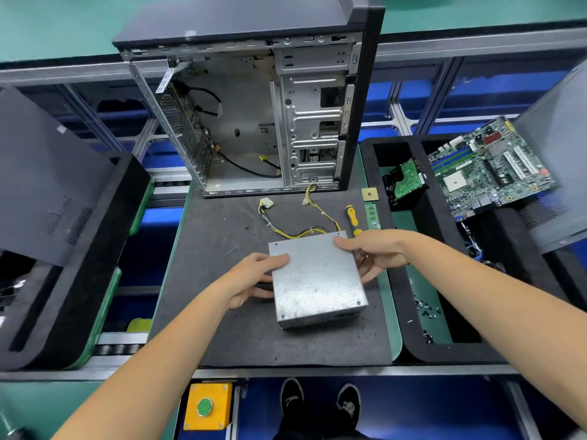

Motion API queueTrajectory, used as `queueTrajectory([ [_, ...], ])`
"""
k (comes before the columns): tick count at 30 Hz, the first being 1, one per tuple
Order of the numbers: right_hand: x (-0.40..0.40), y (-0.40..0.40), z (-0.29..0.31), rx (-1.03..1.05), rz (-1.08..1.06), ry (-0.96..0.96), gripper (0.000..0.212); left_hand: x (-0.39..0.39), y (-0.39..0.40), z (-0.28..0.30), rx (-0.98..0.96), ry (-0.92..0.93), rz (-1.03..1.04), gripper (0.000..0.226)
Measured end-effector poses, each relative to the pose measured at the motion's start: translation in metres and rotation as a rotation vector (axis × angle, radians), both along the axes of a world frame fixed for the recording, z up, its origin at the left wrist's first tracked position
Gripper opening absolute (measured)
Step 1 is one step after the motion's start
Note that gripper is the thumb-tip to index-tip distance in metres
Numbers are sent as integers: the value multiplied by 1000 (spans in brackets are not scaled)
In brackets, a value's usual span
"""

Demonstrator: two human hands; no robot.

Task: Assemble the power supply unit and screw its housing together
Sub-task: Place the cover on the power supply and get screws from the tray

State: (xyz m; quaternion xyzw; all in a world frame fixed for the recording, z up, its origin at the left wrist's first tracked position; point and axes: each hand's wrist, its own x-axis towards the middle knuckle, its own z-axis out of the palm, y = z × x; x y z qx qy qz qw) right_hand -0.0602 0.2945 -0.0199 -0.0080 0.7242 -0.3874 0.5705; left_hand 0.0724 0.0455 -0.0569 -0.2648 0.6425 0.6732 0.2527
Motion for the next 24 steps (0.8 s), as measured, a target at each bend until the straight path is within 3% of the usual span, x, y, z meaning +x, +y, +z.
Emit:
queueTrajectory([
  [7, -1, -3, -1, -32, -36, -7, 24, 0, 3, 5, -13, -47, 45, 48],
  [18, 7, -39, -3, -44, -246, 148, 44, -19, 4, 17, -91, 39, 179, 38],
  [24, 4, -37, -4, -52, -250, 144, 41, -20, 13, 18, -71, 25, 155, 42],
])
